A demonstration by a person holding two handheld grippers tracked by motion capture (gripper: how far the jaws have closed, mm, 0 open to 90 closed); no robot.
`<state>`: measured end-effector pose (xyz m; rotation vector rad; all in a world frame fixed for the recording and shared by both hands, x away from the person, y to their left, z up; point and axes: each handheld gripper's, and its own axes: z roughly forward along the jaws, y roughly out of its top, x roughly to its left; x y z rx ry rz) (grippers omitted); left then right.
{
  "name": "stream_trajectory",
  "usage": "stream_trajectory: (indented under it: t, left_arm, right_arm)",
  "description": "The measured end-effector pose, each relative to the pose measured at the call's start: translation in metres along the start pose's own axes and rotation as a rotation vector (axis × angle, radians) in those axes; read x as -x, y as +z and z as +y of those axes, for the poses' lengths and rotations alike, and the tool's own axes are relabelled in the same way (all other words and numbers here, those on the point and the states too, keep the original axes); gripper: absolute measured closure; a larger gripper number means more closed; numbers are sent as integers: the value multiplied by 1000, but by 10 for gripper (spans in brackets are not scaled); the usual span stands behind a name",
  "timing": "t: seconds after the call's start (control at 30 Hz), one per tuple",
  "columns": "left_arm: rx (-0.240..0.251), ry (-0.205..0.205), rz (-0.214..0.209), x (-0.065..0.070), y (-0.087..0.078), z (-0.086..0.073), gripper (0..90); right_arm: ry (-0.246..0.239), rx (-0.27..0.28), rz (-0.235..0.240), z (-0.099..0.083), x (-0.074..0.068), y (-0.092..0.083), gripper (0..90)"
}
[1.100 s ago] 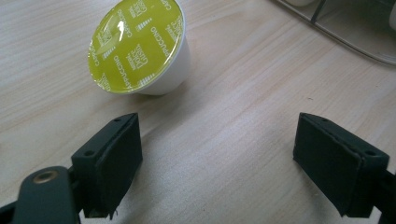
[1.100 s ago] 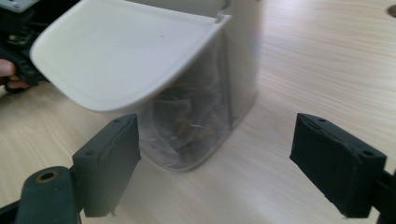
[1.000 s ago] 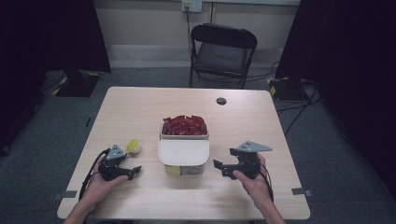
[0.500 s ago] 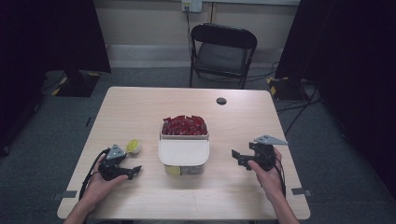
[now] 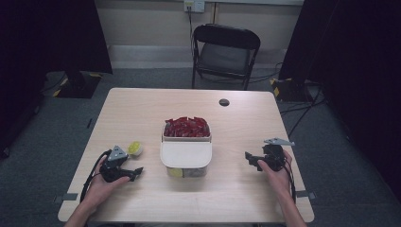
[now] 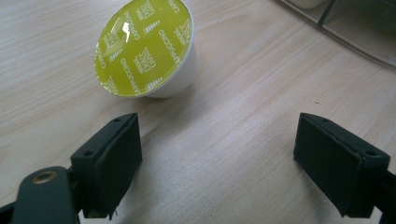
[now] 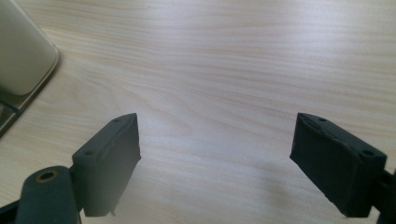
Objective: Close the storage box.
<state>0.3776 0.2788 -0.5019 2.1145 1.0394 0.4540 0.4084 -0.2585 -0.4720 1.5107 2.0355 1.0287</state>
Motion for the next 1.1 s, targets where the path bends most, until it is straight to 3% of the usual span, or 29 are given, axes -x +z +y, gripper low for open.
stream_trajectory:
  t: [0.27,0.37,0.5,0.63,0.77,1.1]
  left_arm:
    - [0,0,0,0,0,0,147]
    - [0,0,0,0,0,0,147]
    - [0,2,3,0,0,0,147]
    - [-1,3,3,0,0,0,147]
    - [0,4,3,0,0,0,147]
    - [0,2,0,0,0,0,147]
  right_arm:
    - [-3,-68,-44,-10,6,10,151]
    - [7,-71,-58,-12,6,12,151]
    - [-29,-88,-86,-15,3,15,147]
    - [-50,-74,-123,-18,1,18,133]
    - [-50,-34,-121,-21,0,19,121]
    - [-46,-36,-128,-22,-1,19,120]
